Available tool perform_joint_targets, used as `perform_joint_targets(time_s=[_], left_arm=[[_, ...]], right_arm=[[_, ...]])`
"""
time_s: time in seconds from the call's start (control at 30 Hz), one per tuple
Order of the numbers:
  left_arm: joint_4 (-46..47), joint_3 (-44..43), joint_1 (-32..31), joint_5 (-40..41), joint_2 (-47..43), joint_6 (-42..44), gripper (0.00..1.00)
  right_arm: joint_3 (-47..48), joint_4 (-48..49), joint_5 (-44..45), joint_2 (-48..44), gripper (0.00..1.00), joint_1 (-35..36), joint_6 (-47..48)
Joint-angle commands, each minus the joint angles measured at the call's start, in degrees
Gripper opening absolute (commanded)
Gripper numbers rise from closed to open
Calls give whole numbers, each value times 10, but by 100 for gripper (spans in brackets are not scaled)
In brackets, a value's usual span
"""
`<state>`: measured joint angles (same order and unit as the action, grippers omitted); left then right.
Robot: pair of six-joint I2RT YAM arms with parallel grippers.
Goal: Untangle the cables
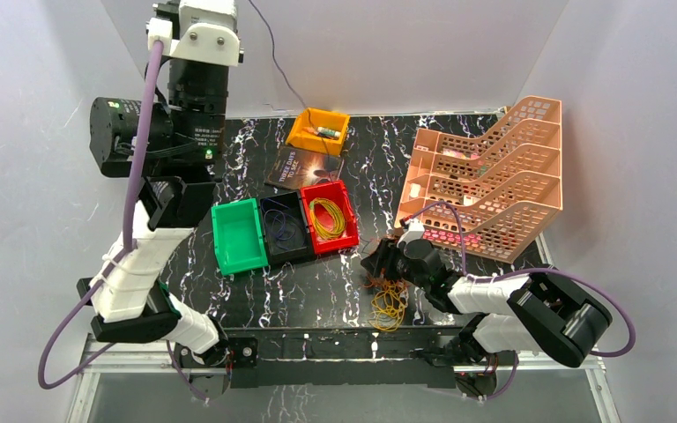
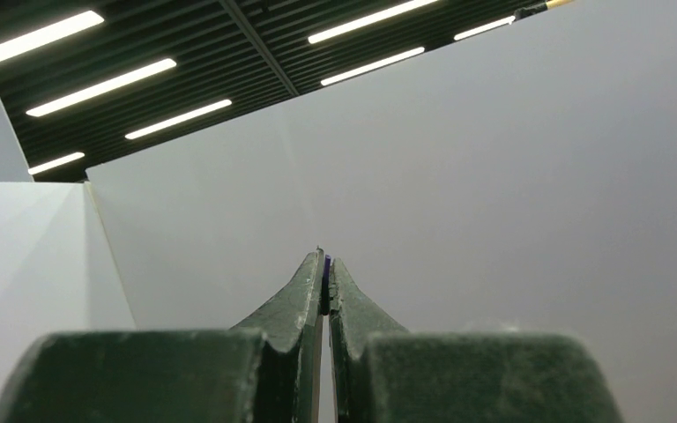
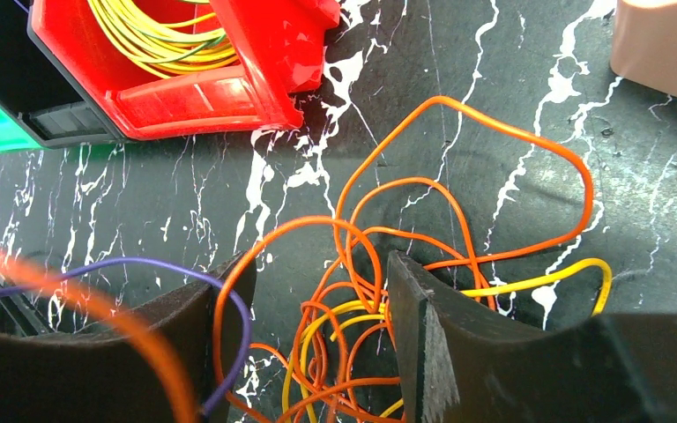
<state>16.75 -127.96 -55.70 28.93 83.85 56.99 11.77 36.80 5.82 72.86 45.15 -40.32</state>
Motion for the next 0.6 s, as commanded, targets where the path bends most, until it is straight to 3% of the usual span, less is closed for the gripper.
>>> perform_joint_targets(time_s=[0.0, 0.3, 0.43, 0.57], left_arm=[[62, -50, -2, -21, 1, 59, 0], [80, -57, -2, -33, 1, 87, 0], [81, -78, -2, -46, 6, 92, 0], [82, -82, -2, -52, 5, 92, 0]], right_arm=[[-23, -61, 5, 18, 66, 2, 4], [-22, -64, 4, 20, 67, 2, 5], [-24, -62, 1, 21, 60, 2, 5], [-24, -60, 0, 23, 60, 2, 6]])
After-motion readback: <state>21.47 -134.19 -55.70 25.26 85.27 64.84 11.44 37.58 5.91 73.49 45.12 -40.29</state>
